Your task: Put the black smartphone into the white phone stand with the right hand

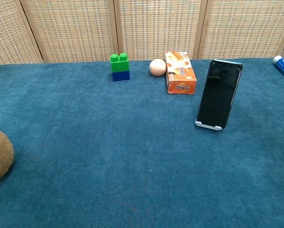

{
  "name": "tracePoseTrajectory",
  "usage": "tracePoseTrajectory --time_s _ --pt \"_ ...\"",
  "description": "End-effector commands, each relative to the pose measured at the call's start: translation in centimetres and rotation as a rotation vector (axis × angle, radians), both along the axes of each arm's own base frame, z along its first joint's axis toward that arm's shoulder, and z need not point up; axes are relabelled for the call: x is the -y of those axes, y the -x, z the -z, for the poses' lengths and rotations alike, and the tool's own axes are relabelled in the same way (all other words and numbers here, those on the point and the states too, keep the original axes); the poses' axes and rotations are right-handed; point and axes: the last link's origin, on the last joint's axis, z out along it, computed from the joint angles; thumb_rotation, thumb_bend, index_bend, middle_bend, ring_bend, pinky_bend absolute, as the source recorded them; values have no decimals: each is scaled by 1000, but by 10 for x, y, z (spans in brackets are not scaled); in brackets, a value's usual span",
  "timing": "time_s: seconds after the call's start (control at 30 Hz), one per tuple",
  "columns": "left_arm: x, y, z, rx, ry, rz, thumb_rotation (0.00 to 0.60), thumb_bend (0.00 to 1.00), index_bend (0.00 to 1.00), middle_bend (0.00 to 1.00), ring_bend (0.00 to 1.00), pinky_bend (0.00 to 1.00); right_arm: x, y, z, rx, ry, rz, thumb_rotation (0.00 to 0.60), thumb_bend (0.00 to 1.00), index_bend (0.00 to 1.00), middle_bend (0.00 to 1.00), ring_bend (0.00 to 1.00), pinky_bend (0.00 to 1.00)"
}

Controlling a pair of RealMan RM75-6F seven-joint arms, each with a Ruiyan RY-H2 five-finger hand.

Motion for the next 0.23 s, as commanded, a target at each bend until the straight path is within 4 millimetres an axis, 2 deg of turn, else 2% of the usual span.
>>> tracePoseTrajectory --time_s 0.03,0.1,0.23 --pt "8 0 -2 6 -31 4 600 0 0 0 0 0 -37 25 -14 218 19 141 600 452 82 0 0 31" --pt "12 0 -2 -1 -56 6 600 0 0 0 0 0 -47 32 -15 291 11 197 600 376 67 0 0 13" --pt "17 1 0 -15 -102 10 600 0 0 0 0 0 -63 37 -13 450 -30 294 600 97 12 0 0 0"
